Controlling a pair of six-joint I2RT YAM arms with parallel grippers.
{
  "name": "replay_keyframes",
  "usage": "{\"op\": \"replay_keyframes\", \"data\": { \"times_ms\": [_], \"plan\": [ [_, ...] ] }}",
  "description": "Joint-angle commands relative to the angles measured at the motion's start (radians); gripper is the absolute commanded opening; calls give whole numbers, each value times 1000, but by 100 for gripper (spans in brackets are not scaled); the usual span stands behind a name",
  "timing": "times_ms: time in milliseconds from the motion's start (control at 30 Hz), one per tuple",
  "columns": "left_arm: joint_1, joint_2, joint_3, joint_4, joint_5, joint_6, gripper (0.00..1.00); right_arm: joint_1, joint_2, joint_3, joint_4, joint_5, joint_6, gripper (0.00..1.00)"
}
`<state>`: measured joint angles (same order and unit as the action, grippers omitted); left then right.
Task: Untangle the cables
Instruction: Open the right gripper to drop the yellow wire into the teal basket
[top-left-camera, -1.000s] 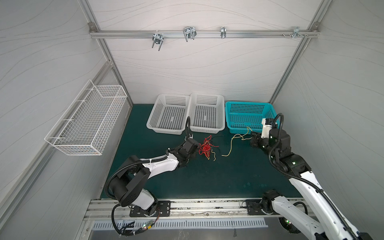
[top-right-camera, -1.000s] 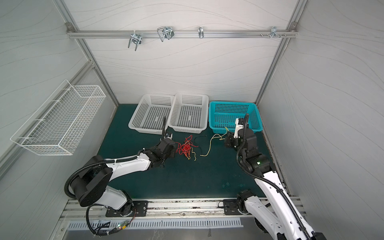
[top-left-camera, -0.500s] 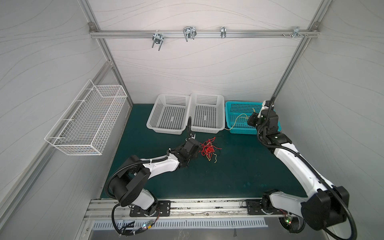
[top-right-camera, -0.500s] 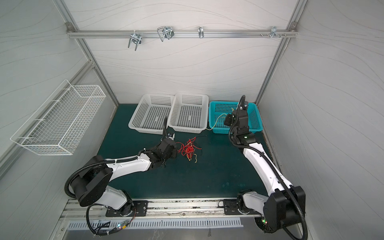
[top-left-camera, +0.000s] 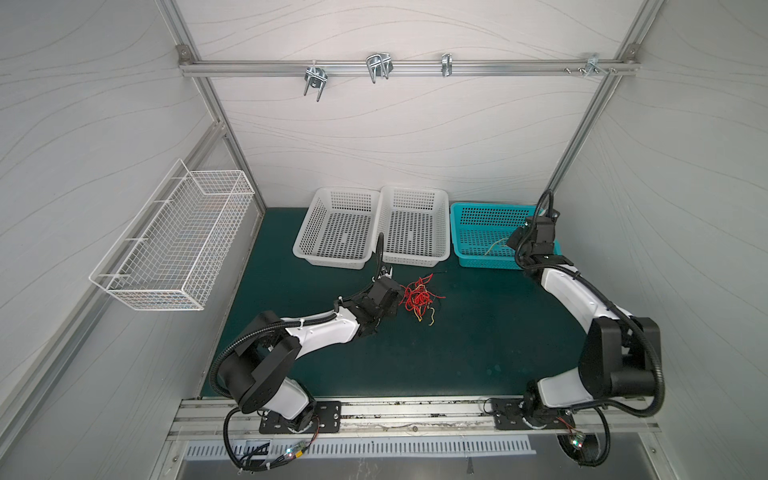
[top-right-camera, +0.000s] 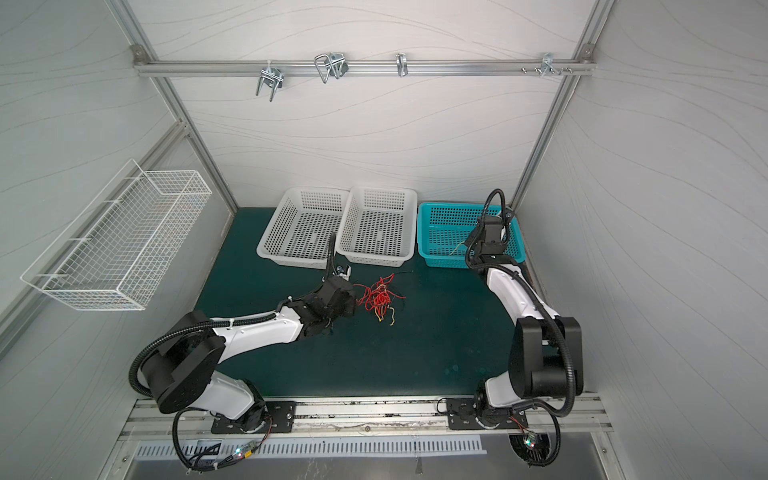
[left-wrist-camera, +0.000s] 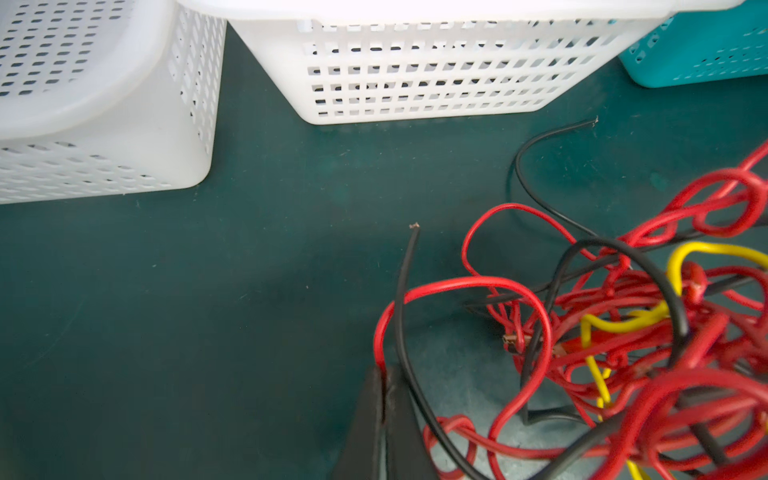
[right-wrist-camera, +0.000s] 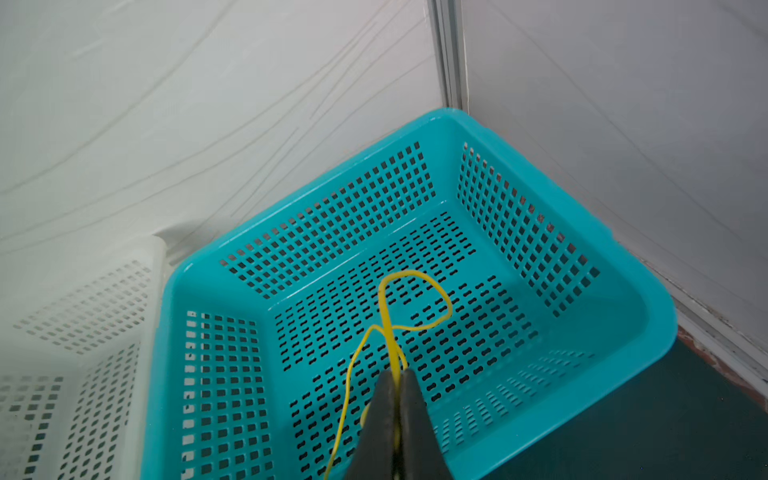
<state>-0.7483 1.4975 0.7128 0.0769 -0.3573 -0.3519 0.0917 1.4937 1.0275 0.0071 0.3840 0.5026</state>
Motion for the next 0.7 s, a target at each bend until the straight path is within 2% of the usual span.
{"op": "replay_keyframes", "data": {
  "times_ms": [0, 167, 333, 433, 567, 667],
  "plan": [
    [-7, 16, 55, 22, 7, -5, 0, -6, 33, 30, -21, -23, 0, 3],
    [-9, 5, 73, 3, 8, 1, 0, -8, 69, 66, -78, -31, -30, 15],
    [-9, -5, 77, 4, 10, 9, 0, -18, 56, 99, -130, -82, -41, 43],
    [-9, -5, 82, -2, 13, 13, 0, -18, 37, 118, -163, -112, -57, 53],
    [-8, -3, 84, -2, 17, 11, 0, -18, -6, 127, -213, -116, -67, 73],
    [-9, -4, 89, -2, 20, 13, 0, -18, -49, 120, -241, -142, -76, 76]
  ]
}}
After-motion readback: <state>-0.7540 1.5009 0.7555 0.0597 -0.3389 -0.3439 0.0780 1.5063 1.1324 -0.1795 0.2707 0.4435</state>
